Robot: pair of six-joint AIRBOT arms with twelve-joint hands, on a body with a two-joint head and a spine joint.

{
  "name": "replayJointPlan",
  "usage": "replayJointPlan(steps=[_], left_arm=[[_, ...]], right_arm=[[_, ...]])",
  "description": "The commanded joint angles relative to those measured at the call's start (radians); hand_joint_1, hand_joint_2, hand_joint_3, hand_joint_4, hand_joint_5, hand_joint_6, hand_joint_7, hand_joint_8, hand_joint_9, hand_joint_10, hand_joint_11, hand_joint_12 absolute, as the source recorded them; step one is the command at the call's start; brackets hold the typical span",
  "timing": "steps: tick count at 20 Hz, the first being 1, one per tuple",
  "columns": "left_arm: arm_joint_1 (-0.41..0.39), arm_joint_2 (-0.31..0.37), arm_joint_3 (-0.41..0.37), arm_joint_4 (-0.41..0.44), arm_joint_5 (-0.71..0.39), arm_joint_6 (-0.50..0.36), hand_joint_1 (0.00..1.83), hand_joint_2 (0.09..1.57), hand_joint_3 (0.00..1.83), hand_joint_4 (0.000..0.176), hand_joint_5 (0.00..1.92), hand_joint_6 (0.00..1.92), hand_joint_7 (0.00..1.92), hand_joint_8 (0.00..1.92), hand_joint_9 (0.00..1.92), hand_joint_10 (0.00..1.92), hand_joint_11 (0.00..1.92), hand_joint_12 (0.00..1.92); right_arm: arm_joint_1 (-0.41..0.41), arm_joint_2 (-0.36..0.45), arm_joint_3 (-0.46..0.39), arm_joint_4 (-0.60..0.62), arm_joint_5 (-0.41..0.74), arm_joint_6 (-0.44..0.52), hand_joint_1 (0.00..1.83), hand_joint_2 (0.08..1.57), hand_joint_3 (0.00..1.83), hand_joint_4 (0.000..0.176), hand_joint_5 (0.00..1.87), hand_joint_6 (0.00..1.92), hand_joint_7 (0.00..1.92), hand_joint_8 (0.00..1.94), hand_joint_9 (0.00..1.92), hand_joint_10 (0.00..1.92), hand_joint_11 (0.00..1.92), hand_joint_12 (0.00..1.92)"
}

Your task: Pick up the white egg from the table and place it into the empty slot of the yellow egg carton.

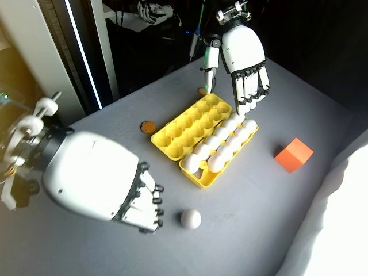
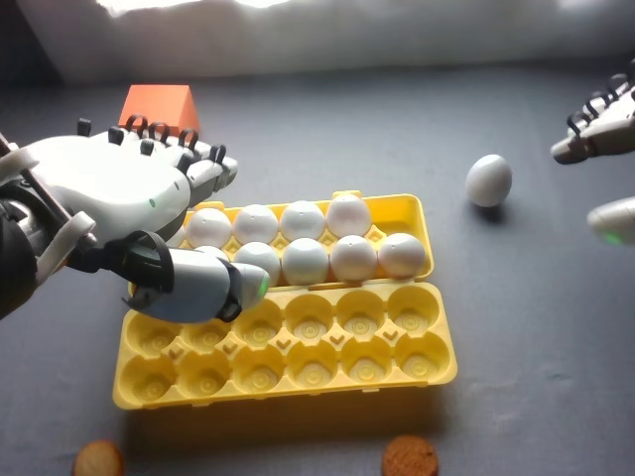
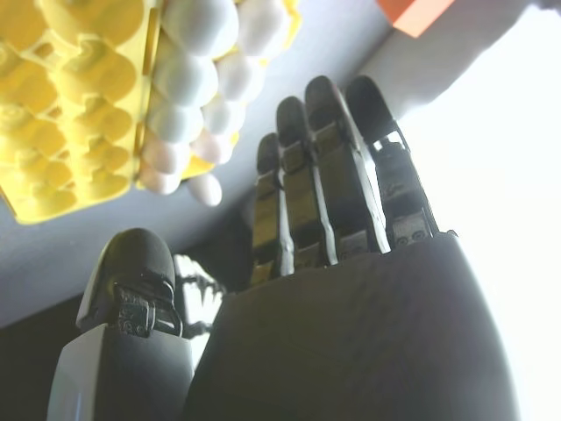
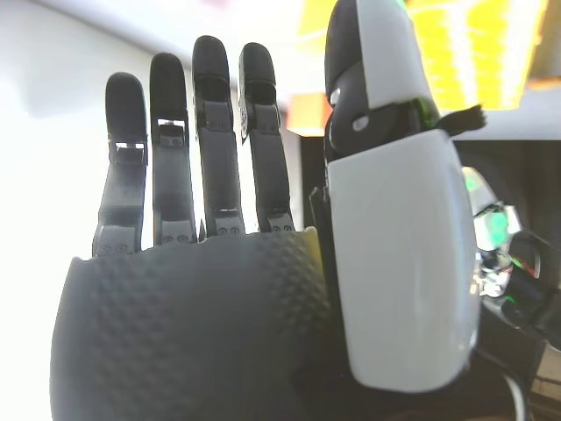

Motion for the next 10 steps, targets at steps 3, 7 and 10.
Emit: replayJointPlan(steps=[3,7,10], left_arm=[[-0.012,0.008,0.003,0.051,-0.017,0.001,0.00,1.17,0.01,0.000,0.06,0.01,0.04,0.01,0.02,0.01,0.01,0.00],[-0.012,0.010,0.006,0.048,-0.017,0.000,0.00,1.16,0.00,0.000,0.06,0.00,0.04,0.00,0.02,0.00,0.00,0.00],[-0.011,0.010,-0.003,0.046,-0.017,0.000,0.00,1.15,0.00,0.000,0.09,0.01,0.06,0.01,0.04,0.01,0.02,0.01]], right_arm=[[0.022,-0.026,0.039,0.010,0.109,0.002,0.15,1.25,0.01,0.000,0.32,0.00,0.26,0.00,0.22,0.02,0.00,0.63],[0.048,-0.089,0.090,0.010,0.106,0.000,0.57,1.14,0.00,0.000,0.17,0.00,0.16,0.00,0.13,0.00,0.00,0.44],[0.091,-0.153,0.151,0.010,0.101,0.000,0.92,0.99,0.00,0.000,0.14,0.00,0.13,0.00,0.12,0.00,0.00,0.50]])
